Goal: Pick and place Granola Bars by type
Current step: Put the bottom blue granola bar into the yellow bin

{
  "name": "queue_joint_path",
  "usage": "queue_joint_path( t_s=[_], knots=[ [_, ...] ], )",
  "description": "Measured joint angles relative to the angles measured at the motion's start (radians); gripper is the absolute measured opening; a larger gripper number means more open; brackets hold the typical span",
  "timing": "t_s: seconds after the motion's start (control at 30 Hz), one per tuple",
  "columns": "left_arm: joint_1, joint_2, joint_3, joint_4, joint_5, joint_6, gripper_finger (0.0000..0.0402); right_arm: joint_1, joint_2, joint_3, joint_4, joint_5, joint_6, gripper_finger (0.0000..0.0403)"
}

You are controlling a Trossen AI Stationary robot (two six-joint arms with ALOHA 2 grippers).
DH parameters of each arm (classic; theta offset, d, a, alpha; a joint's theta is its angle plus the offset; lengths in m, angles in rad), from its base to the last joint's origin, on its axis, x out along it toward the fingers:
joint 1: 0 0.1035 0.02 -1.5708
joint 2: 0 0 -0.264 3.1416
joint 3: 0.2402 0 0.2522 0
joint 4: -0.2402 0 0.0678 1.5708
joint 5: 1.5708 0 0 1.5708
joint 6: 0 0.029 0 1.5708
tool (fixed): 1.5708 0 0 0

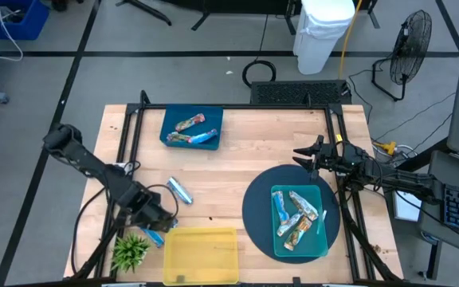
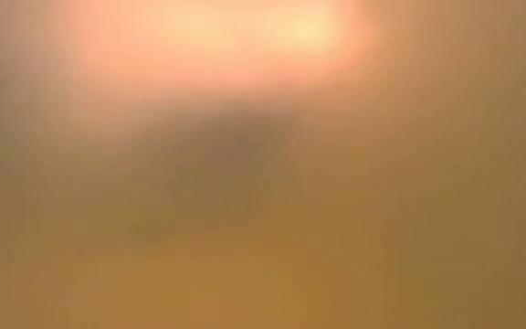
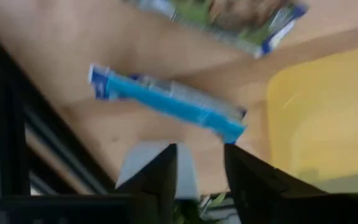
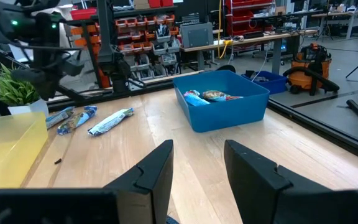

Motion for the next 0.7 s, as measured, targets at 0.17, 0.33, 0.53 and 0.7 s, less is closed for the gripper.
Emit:
queue_joint_path(
  t_s=[0.17, 0.33, 0.53, 0.7],
  knots=[
    [-0.032, 0.016, 0.0, 0.012, -0.017, -0.039, 0.0032, 0.0, 0.0, 0.0, 0.0, 0.0, 0.0, 0.0134],
    [-0.04, 0.032, 0.0, 0.024, -0.045, -0.054, 0.0009, 0.0, 0.0, 0.0, 0.0, 0.0, 0.0, 0.0135],
    [-0.044, 0.114, -0.001, 0.026, 0.019, -0.036, 0.0005, 0.0, 0.0, 0.0, 0.0, 0.0, 0.0, 0.0135],
    [-0.042, 0.179, -0.001, 0.068, 0.021, 0.019, 0.0005, 0.0, 0.0, 0.0, 0.0, 0.0, 0.0, 0.0135]
  ],
)
